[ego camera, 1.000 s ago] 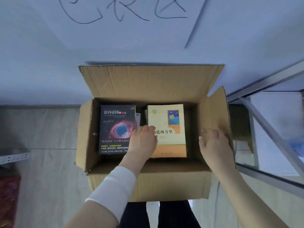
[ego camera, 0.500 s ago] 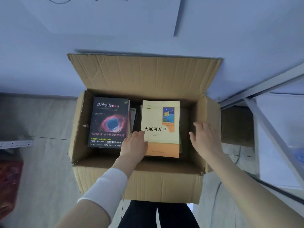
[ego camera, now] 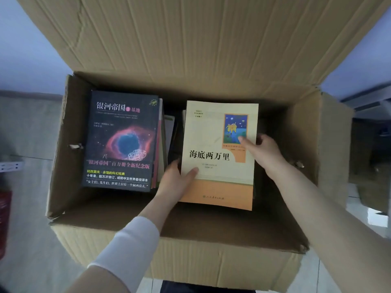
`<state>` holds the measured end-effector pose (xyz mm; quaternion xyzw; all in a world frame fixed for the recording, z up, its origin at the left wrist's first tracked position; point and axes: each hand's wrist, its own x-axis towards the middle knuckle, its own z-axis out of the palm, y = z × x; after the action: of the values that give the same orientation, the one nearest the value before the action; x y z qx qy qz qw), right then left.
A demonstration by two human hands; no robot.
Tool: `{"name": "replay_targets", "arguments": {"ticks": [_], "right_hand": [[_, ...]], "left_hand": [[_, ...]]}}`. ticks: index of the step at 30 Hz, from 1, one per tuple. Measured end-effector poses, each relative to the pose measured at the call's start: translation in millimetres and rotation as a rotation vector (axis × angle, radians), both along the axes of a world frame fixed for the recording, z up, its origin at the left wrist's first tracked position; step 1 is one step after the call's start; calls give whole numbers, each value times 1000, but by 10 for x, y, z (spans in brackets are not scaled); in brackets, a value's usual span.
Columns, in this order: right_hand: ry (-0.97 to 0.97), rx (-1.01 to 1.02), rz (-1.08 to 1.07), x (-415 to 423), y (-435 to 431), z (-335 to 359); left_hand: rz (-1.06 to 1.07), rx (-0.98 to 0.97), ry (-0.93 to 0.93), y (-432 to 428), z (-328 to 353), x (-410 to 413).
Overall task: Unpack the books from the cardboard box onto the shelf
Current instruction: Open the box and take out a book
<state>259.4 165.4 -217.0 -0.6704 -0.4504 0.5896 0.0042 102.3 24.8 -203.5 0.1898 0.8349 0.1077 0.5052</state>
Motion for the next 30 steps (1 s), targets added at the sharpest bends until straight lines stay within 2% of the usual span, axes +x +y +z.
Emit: {"name": "replay_targets", "arguments": {"ticks": [3,8,18,25,30], "right_hand": [[99,-72,-47,6,50,45],[148,-164,-77,61,109,78],[213,-207,-155,239,85,116],[311,-201,-277,418,41,553],[318,-120,-231,384,-33,1090]], "left_hand": [[68,-10,-51,10,47,-33],[172,7,-97,43,111,-83],[401,123,-381,-21,293,-44],[391,187,-470,-62,610,-3],[301,253,-470,-188,1077,-56]]}}
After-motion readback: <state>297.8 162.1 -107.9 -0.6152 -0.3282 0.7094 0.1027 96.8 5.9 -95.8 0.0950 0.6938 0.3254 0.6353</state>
